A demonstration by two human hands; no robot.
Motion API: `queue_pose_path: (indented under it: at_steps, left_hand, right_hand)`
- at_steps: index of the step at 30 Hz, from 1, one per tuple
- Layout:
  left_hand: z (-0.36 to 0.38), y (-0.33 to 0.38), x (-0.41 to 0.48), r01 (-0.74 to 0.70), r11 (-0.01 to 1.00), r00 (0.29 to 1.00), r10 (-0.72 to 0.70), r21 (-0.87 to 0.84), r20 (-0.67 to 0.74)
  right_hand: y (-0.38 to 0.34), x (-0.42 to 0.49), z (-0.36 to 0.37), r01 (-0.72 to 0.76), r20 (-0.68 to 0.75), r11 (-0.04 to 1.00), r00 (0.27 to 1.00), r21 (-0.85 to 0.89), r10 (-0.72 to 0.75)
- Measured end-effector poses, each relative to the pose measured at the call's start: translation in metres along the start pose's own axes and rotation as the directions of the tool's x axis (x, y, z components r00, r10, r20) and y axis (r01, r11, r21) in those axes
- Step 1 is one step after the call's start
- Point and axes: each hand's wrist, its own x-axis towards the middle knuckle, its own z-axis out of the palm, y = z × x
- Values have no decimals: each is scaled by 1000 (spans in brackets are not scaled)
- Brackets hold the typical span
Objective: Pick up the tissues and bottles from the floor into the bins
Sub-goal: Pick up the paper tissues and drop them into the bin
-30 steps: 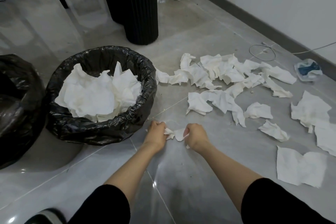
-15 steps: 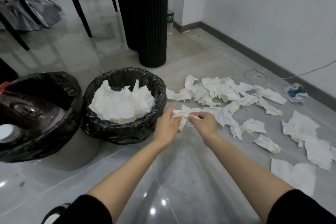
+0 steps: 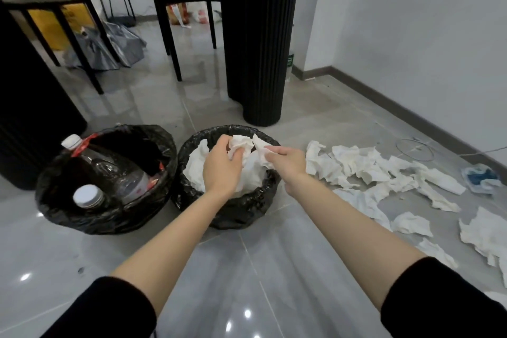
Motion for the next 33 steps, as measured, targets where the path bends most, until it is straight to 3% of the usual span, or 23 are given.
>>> queue_pose_path:
  at_steps: [5,9,13,18,25,29,33]
  left_hand:
    - [-18,-38,16,-6,944,998,-15,331,60]
    - [-14,-66,19,-110,863,962,-31,493,271]
    - [-4,-73,13,-252,754,881,-81,607,466]
    - [7,-71,20,-312,600,793,-264,737,550]
    - [27,-93,44,-384,505,617,-482,773,622]
    - [32,-105,49,-388,486,532,-575,783,621]
    - [39,-110,54,-442,453,443,-641,774,628]
  right_hand:
    - [-3,3,28,122,223,943,973,-310,-52]
    - [10,5,38,342,433,763,897,-549,-90]
    - [26,13,44,490,568,532,823,-691,-20]
    - [33,22,57,542,593,272,789,-795,159]
    - [27,42,71,585,565,94,711,-806,418]
    - [38,55,75,630,560,12,682,-777,471]
    - [54,70,82,658,589,-46,701,-752,402]
